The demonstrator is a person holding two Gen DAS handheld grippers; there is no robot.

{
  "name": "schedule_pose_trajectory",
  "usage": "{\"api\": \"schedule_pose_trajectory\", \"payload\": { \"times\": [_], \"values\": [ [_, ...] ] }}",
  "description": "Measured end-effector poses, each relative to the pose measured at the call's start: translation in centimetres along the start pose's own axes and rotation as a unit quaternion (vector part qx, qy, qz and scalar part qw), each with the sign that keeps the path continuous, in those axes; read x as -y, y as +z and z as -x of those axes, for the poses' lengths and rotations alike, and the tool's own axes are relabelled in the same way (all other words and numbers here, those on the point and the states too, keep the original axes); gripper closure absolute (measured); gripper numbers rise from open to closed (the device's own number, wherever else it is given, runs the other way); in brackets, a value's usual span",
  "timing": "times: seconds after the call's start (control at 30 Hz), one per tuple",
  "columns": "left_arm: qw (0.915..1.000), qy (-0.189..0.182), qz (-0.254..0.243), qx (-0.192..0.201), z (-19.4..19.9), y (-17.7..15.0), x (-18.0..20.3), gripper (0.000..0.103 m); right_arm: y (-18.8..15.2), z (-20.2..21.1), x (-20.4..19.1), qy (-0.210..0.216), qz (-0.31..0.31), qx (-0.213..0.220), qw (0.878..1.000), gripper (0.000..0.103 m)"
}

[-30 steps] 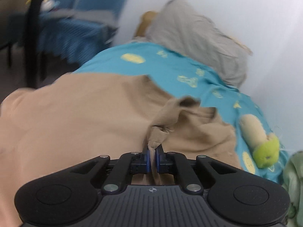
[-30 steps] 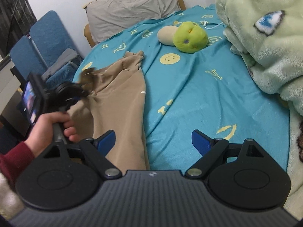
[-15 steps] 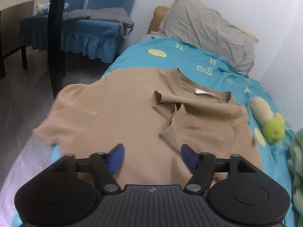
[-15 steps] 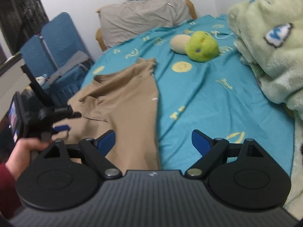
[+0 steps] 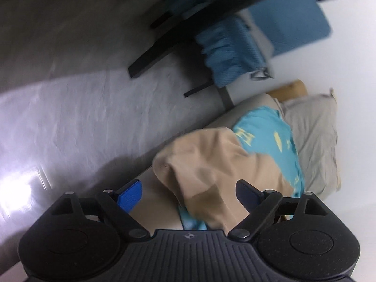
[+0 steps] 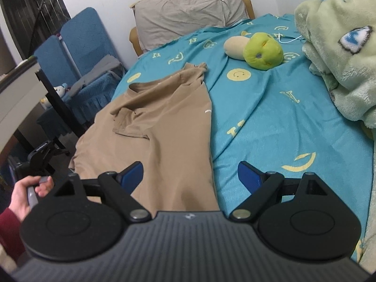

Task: Fold clothes

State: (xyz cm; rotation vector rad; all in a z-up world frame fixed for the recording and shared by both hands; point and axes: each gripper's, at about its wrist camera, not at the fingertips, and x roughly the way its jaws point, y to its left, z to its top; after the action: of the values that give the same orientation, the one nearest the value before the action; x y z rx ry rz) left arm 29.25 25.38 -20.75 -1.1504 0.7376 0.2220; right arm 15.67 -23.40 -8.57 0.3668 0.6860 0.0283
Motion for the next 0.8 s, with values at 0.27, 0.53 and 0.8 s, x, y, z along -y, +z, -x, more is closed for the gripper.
{"api": "schedule_pose_trajectory", "payload": {
  "times": [0.27,0.53,0.8],
  "values": [
    [0.9990,-0.044,0.002,-0.004,-4.7,2.5,-0.9,0.074,-0.2,-2.7,-0.9,-0.004,-0.005,-0.029,1.000,0.014],
    [0.9796,-0.015,-0.184,0.081,-1.9,1.5,6.9,0.101,-0.1,-2.6,-1.0,0.003,-0.020,-0.026,0.999,0.014],
    [0.8821,-0.034,-0.447,0.146,2.6,-6.9,21.9,0.101,0.4,-0.7,0.1,0.008,-0.043,-0.007,0.999,0.014]
  ]
}}
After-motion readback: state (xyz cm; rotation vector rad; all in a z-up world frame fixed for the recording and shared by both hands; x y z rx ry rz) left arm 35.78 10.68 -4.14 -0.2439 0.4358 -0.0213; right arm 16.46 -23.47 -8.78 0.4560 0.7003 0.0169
